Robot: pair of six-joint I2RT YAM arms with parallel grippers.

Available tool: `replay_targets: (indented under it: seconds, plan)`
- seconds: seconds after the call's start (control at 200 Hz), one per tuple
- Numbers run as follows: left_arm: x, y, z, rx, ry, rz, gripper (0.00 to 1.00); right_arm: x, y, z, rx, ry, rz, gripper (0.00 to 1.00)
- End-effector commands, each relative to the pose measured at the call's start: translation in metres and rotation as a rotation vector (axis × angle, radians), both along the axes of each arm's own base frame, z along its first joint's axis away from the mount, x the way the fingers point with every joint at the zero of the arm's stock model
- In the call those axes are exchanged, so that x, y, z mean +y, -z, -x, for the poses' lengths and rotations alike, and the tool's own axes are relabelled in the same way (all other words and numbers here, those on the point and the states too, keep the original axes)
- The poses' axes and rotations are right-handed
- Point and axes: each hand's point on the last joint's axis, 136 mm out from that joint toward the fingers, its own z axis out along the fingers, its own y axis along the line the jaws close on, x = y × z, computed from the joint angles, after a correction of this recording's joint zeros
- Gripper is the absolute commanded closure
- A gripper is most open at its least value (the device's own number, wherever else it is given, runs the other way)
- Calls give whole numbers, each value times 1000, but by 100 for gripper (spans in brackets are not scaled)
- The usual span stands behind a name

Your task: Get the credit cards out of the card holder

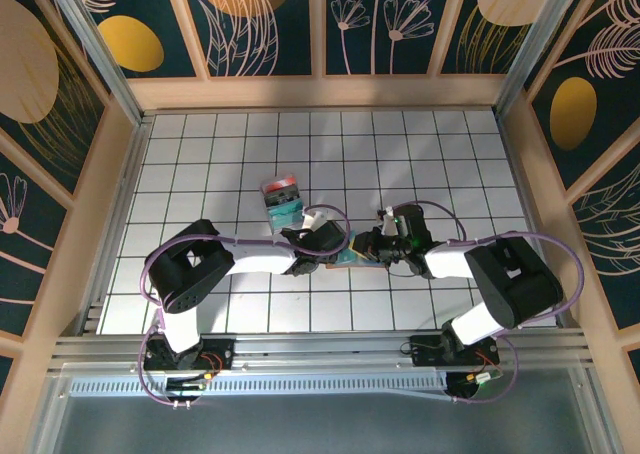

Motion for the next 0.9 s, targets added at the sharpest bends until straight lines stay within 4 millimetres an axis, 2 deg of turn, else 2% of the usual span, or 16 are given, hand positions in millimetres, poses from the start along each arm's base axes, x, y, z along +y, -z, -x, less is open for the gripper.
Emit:
replay_targets:
  seconds: [0.0,0.285,0.465,0.581,0.881,0.896]
  plan:
    - [16,29,17,96,14,-85,1,9,-16,-8,-54,-24,-26,91]
    - [25,29,17,87,-5,-120,1,-8,-20,-8,-77,14,42,91]
    - [27,28,16,81,-11,-123,1,-20,-20,-8,-80,44,81,100]
    - [27,26,16,76,-13,-121,1,-29,-21,-9,-88,69,115,100]
    - [20,-4,8,17,-10,-77,1,-53,-36,-12,-161,143,187,100]
    - [11,-14,2,0,-9,-49,1,-53,-38,-12,-170,147,186,100]
